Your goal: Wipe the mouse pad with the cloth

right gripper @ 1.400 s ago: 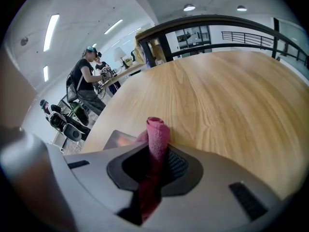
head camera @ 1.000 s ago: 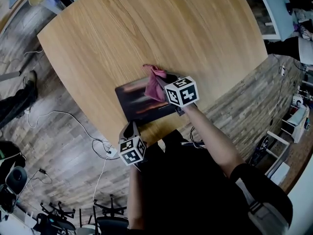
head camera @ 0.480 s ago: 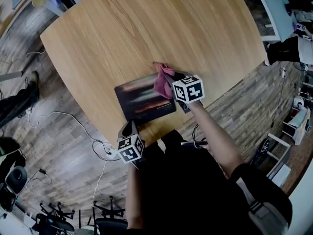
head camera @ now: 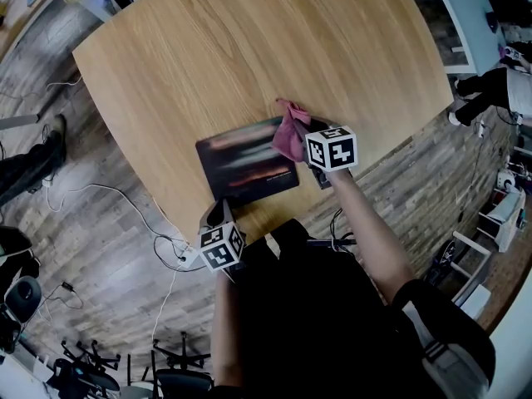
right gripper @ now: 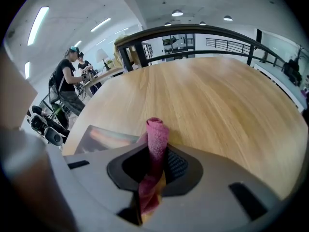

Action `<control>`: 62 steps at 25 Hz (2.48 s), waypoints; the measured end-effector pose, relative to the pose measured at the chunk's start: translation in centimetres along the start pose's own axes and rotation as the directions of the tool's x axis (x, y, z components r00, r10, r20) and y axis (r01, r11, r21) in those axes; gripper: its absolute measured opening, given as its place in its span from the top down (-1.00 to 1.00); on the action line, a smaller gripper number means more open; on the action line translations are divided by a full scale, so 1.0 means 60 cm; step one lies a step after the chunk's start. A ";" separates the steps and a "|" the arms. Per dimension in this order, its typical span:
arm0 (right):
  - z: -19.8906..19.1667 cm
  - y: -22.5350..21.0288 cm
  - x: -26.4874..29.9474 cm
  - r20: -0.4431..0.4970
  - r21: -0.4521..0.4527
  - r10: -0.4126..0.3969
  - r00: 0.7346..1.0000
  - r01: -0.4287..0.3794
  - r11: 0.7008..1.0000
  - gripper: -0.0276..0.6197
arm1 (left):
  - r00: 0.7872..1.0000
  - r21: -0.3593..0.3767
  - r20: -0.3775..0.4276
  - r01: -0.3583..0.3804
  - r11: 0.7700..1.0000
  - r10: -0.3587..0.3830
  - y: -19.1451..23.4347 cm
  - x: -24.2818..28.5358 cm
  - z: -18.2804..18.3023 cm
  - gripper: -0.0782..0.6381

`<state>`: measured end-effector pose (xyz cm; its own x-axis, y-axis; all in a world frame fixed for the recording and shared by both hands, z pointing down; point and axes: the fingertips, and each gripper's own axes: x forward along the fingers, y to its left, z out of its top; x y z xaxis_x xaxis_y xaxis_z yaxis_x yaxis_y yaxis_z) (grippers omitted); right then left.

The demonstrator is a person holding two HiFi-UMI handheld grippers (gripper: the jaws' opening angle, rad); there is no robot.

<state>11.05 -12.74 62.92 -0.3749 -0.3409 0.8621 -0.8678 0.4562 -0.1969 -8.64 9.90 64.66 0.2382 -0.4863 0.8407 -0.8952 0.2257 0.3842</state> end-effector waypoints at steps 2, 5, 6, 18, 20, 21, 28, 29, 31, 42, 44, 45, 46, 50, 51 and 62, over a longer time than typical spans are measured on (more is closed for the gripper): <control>0.009 0.018 -0.019 0.027 -0.004 0.023 0.999 -0.023 1.000 0.72 | 1.000 0.001 0.000 0.003 1.000 -0.003 -0.002 -0.001 0.000 0.72; 0.020 0.062 -0.043 0.064 -0.018 0.083 0.994 -0.082 0.996 0.72 | 1.000 0.002 0.003 0.006 1.000 -0.006 -0.003 0.000 0.001 0.72; 0.022 0.080 -0.049 0.073 -0.014 0.112 0.991 -0.111 0.994 0.72 | 1.000 0.000 0.003 0.006 1.000 -0.006 -0.003 0.001 0.001 0.72; 0.013 0.365 -0.061 0.044 -0.046 0.479 0.877 -0.477 0.878 0.72 | 1.000 -0.003 0.012 0.014 1.000 -0.014 -0.002 0.002 0.002 0.72; 0.005 0.394 -0.045 0.023 -0.029 0.508 0.861 -0.507 0.861 0.72 | 1.000 -0.001 0.009 0.017 1.000 -0.017 -0.003 0.002 0.002 0.72; 0.001 0.405 -0.036 0.011 -0.021 0.518 0.856 -0.517 0.856 0.72 | 1.000 -0.001 0.009 0.018 1.000 -0.018 -0.004 0.002 0.002 0.72; -0.047 0.421 0.045 -0.083 0.009 0.492 0.867 -0.493 0.870 0.72 | 1.000 -0.003 0.011 0.028 1.000 -0.028 -0.005 0.003 0.003 0.72; -0.051 0.418 0.053 -0.091 0.009 0.482 0.871 -0.484 0.875 0.72 | 1.000 -0.004 0.010 0.030 1.000 -0.030 -0.005 0.003 0.003 0.72; -0.056 0.413 0.066 -0.102 0.000 0.463 0.881 -0.465 0.885 0.72 | 0.999 -0.006 0.011 0.032 0.999 -0.032 -0.005 0.003 0.004 0.72; -0.054 0.385 0.080 -0.115 -0.057 0.403 0.908 -0.411 0.910 0.72 | 1.000 -0.015 0.015 0.024 1.000 -0.023 -0.001 0.003 0.007 0.72; -0.055 0.375 0.079 -0.115 -0.055 0.396 0.911 -0.404 0.913 0.72 | 1.000 -0.019 0.016 0.019 1.000 -0.019 0.000 0.003 0.006 0.72; -0.055 0.370 0.078 -0.115 -0.058 0.392 0.913 -0.400 0.915 0.72 | 1.000 -0.021 0.016 0.018 1.000 -0.018 0.000 0.002 0.006 0.72; -0.056 0.365 0.076 -0.116 -0.063 0.387 0.915 -0.396 0.916 0.72 | 1.000 -0.022 0.016 0.017 1.000 -0.017 0.000 0.002 0.005 0.72; -0.057 0.347 0.071 -0.116 -0.070 0.377 0.919 -0.387 0.920 0.72 | 1.000 -0.019 0.015 0.014 1.000 -0.014 0.000 0.001 0.006 0.72; -0.057 0.343 0.070 -0.115 -0.067 0.375 0.920 -0.384 0.921 0.72 | 1.000 -0.020 0.014 0.014 1.000 -0.014 0.001 0.001 0.006 0.72; -0.066 0.262 0.049 -0.089 -0.035 0.324 0.942 -0.328 0.944 0.72 | 1.000 -0.021 0.011 0.013 1.000 -0.013 0.002 -0.001 0.007 0.72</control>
<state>-2.40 -3.33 64.23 -0.6055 -0.1002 0.7895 -0.6845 0.5716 -0.4524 -8.93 9.63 64.49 0.2455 -0.4985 0.8314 -0.8841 0.2367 0.4030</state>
